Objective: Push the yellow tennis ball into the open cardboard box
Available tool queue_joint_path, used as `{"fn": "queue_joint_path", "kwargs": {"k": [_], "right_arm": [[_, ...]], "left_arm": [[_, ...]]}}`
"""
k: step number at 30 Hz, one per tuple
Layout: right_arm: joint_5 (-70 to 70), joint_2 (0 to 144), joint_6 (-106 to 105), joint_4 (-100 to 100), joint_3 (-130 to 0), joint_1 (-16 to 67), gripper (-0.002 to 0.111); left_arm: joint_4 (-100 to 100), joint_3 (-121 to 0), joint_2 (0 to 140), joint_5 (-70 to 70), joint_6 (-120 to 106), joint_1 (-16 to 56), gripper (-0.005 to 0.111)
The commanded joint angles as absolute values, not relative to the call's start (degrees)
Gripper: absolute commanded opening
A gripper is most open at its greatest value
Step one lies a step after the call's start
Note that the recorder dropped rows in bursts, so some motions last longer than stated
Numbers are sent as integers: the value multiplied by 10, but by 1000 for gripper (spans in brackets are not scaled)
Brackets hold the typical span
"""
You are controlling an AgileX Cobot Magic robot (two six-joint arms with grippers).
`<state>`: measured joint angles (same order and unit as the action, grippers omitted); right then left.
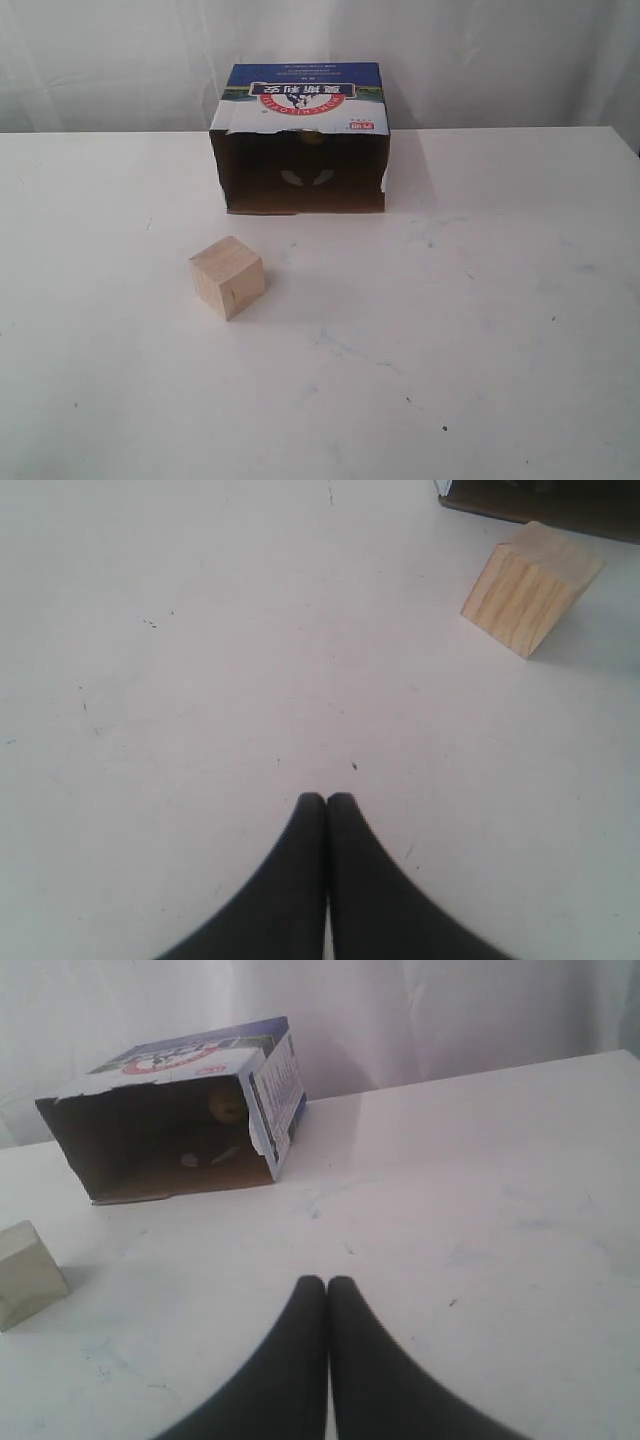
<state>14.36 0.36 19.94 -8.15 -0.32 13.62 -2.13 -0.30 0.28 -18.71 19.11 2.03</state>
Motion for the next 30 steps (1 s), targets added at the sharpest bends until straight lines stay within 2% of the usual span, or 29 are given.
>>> {"fn": "queue_joint_path", "kwargs": {"k": [1, 6, 11, 30], "right_arm": [[151, 0, 201, -89, 0, 132, 0], [158, 0, 201, -89, 0, 132, 0], [147, 0, 77, -87, 0, 132, 0], [150, 0, 17, -73, 0, 132, 0]], "left_arm": [[-23, 0, 0, -206, 191, 24, 0], [-23, 0, 0, -206, 191, 24, 0], [-23, 0, 0, -206, 191, 24, 0], [-23, 0, 0, -206, 191, 24, 0]]}}
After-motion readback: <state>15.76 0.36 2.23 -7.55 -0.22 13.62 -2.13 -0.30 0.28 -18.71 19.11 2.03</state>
